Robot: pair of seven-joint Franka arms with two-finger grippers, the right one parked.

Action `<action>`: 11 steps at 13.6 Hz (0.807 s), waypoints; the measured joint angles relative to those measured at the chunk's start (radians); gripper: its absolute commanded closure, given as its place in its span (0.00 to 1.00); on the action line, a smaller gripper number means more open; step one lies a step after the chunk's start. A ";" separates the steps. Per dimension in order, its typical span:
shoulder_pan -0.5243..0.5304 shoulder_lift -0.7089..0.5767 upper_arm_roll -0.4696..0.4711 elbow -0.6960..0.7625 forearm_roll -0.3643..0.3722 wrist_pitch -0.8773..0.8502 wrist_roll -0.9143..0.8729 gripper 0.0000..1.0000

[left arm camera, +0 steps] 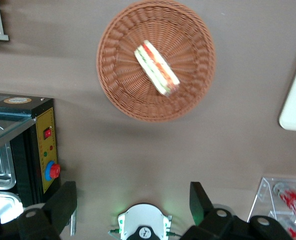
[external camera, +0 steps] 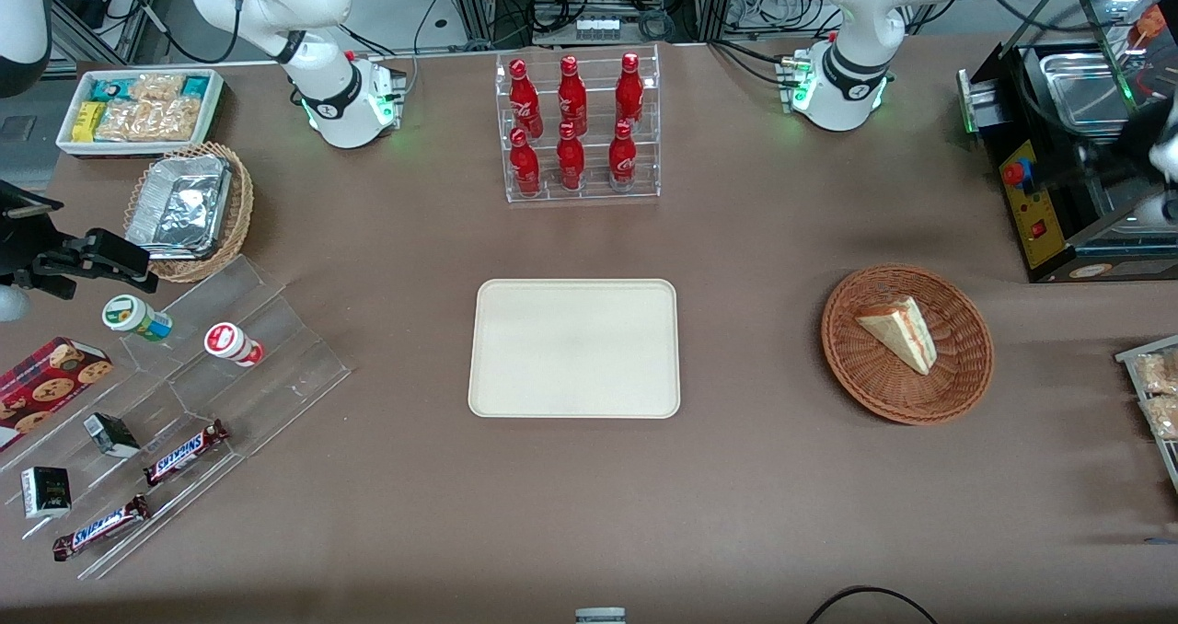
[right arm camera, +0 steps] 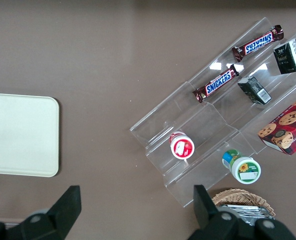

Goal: Place sandwich from basket to tray
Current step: 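Move the left gripper toward the wicker basket holding the sandwich, then lower the left gripper into the basket and grasp the wrapped sandwich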

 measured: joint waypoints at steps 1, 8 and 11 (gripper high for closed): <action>0.026 0.026 0.001 -0.011 -0.001 0.035 -0.011 0.00; 0.042 0.060 -0.015 -0.306 -0.005 0.448 -0.447 0.00; -0.001 0.061 -0.019 -0.423 -0.007 0.635 -0.656 0.00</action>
